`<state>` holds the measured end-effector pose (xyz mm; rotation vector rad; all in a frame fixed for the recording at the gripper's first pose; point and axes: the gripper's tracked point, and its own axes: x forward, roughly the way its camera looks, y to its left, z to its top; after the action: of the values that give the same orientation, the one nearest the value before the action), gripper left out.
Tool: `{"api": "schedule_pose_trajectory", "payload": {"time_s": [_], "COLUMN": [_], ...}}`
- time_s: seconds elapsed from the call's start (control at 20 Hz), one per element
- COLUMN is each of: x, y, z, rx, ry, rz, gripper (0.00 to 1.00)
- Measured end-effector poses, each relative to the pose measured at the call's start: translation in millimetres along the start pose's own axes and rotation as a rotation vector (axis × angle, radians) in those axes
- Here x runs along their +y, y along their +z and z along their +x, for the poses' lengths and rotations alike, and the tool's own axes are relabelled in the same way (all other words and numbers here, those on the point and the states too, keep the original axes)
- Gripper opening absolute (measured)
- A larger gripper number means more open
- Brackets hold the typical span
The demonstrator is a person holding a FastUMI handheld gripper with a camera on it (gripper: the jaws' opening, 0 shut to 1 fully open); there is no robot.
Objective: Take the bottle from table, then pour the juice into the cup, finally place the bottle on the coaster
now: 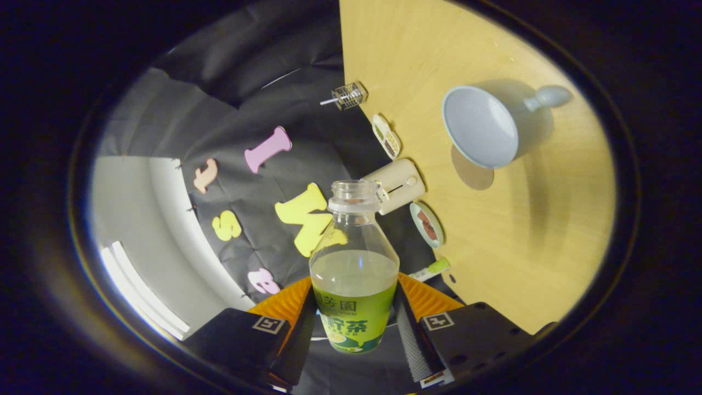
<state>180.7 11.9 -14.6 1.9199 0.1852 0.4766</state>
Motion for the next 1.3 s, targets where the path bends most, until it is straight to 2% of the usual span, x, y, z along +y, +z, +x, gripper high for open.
{"api": "schedule_pose_trajectory", "payload": {"time_s": [0.3, 0.5, 0.7, 1.0, 1.15, 1.3], "x": [-14.4, -16.4, -17.3, 2.8, -0.1, -3.8], "y": [7.0, 4.0, 3.1, -7.0, -4.1, -3.9], "z": [-9.0, -14.4, -26.6, -26.8, -22.2, -11.1], "rx": [-0.025, -0.01, -0.015, -0.02, -0.031, -0.038], "ry": [-0.12, -0.195, -0.301, -0.333, -0.418, -0.453], "rz": [-0.276, -0.508, -0.779, -1.207, -1.427, -1.61], "gripper": [0.76, 0.76, 0.76, 0.77, 0.77, 0.77]}}
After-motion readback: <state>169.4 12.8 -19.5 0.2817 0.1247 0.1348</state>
